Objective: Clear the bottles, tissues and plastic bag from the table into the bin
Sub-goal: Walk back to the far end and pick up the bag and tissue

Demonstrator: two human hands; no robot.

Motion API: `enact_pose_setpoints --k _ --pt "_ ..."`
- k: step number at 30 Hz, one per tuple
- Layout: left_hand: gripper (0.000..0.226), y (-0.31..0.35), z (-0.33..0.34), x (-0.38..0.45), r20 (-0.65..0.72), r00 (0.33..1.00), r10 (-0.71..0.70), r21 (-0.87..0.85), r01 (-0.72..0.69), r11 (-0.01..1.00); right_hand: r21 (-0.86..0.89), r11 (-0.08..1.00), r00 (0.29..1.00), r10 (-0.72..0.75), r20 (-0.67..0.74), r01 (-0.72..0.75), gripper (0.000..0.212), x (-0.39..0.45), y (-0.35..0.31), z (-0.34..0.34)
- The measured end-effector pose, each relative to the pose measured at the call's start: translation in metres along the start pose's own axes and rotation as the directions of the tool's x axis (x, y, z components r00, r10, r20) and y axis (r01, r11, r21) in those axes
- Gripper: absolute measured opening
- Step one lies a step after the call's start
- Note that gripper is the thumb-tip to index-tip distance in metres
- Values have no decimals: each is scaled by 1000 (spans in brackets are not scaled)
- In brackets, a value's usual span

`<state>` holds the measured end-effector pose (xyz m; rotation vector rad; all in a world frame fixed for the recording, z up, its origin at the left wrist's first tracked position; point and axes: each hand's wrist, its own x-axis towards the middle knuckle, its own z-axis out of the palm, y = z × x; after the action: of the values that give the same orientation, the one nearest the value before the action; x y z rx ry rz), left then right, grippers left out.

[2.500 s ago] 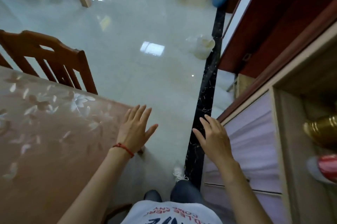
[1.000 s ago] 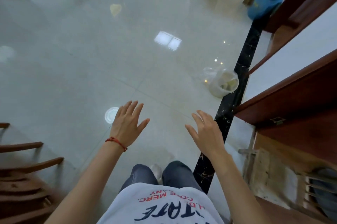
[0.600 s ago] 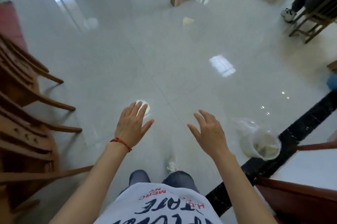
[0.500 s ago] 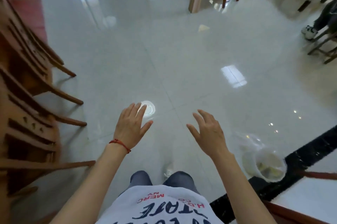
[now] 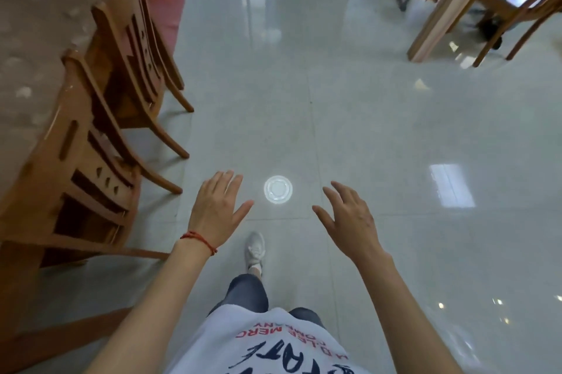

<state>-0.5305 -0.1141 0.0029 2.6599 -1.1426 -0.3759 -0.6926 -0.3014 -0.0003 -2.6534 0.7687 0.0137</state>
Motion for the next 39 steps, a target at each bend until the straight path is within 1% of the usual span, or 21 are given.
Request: enact_pose_setpoints --k 2,3,6,8,10,13,17,20,23,28,32,35,39 --pt "88 -7 -2 30 -30 1000 -3 -16 2 1000 -15 1000 1000 -6 1 6 46 31 1 -2" --pt "84 -11 -3 46 -47 999 -6 -27 5 1000 -18 1000 1000 -7 -1 7 46 47 1 -3" --pt "62 -23 -10 104 -95 995 6 -36 -10 999 -23 1000 1000 -6 0 6 47 102 -1 -4" --pt "57 -34 -19 144 -103 994 24 -26 -27 999 -29 1000 1000 4 8 -4 48 142 -5 -7" --pt "56 -45 -30 180 -98 995 27 -11 -28 1000 -26 1000 1000 16 3 -16 48 179 -10 -10" --pt "62 -64 -47 231 -88 996 27 11 -26 1000 -17 1000 999 27 18 -27 49 234 -18 -15" --pt "56 -83 -61 294 -99 995 29 -6 -30 1000 -14 999 999 35 29 -34 50 303 -21 -22" --pt "55 -90 -71 343 -100 995 21 -25 -24 999 -1 999 999 35 32 -35 50 351 -16 -28" --pt "57 -95 -74 396 -92 996 -6 -15 5 1000 -21 999 997 32 64 -31 51 407 -3 -33" --pt "58 -96 -78 496 -99 994 -42 -2 42 999 -39 999 996 -5 85 8 52 516 21 -44" --pt "57 -91 -92 570 -100 993 -66 -6 66 998 -46 998 992 -38 118 44 53 596 34 -67" --pt "57 -93 -104 617 -105 990 -96 -25 94 995 -73 993 988 -80 134 90 52 652 39 -83" --pt "58 -105 -116 673 -108 986 -129 -34 126 991 -57 994 989 -88 116 96 52 717 40 -97"
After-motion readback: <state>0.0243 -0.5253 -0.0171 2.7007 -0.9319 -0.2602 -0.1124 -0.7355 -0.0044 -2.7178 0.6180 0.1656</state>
